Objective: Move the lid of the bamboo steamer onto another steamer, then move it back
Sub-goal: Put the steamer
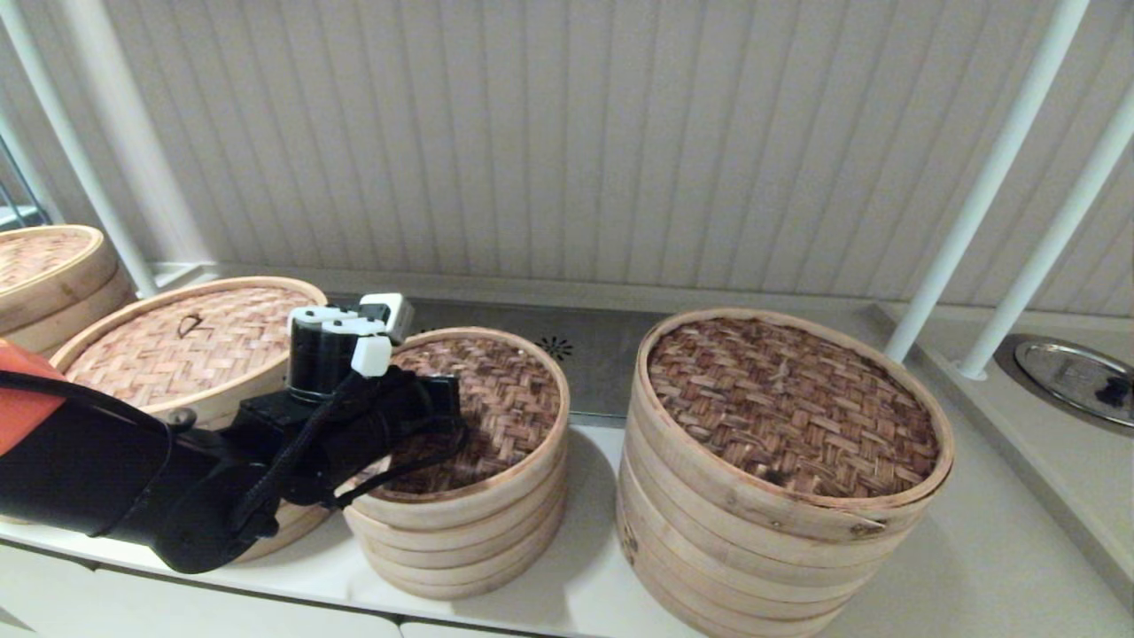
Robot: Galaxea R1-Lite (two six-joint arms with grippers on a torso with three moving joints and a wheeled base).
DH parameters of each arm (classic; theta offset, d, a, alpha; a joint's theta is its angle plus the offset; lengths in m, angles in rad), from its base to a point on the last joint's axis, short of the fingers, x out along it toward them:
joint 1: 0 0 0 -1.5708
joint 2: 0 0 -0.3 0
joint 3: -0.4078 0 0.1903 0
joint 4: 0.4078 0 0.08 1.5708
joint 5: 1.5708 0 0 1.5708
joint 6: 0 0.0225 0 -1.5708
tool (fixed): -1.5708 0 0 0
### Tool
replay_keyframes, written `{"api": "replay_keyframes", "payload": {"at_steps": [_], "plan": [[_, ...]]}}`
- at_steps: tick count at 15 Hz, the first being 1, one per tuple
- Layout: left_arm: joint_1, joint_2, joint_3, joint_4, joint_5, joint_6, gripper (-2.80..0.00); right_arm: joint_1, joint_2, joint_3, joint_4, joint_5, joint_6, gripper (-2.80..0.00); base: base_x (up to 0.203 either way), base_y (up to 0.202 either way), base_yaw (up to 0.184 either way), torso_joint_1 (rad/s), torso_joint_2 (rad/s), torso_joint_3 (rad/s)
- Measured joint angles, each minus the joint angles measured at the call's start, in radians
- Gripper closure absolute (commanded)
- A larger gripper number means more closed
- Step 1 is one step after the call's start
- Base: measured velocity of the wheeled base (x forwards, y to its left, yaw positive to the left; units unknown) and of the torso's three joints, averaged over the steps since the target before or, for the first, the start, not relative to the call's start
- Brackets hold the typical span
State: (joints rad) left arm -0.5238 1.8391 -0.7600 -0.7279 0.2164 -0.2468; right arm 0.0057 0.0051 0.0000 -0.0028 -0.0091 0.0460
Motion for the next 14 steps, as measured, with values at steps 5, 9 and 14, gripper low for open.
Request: {"api": "replay_keyframes", "payload": {"at_steps": [5, 9, 14], "plan": [[-0.001, 0.0, 0.005, 0.004, 0.003, 0.009, 0.0, 0.0, 0.0, 0.0, 0.0, 0.0, 0.0, 0.0, 0.0, 0.0, 0.0, 0.0, 0.0, 0.0], [-0.001, -0.003, 0.006, 0.004, 0.004, 0.009, -2.8, 0.0, 0.0, 0.0, 0.0, 0.0, 0.0, 0.0, 0.0, 0.0, 0.0, 0.0, 0.0, 0.0], [-0.001, -0.05, 0.0, 0.02, 0.005, 0.011, -2.8, 0.0, 0.0, 0.0, 0.0, 0.0, 0.0, 0.0, 0.0, 0.0, 0.0, 0.0, 0.0, 0.0]]}}
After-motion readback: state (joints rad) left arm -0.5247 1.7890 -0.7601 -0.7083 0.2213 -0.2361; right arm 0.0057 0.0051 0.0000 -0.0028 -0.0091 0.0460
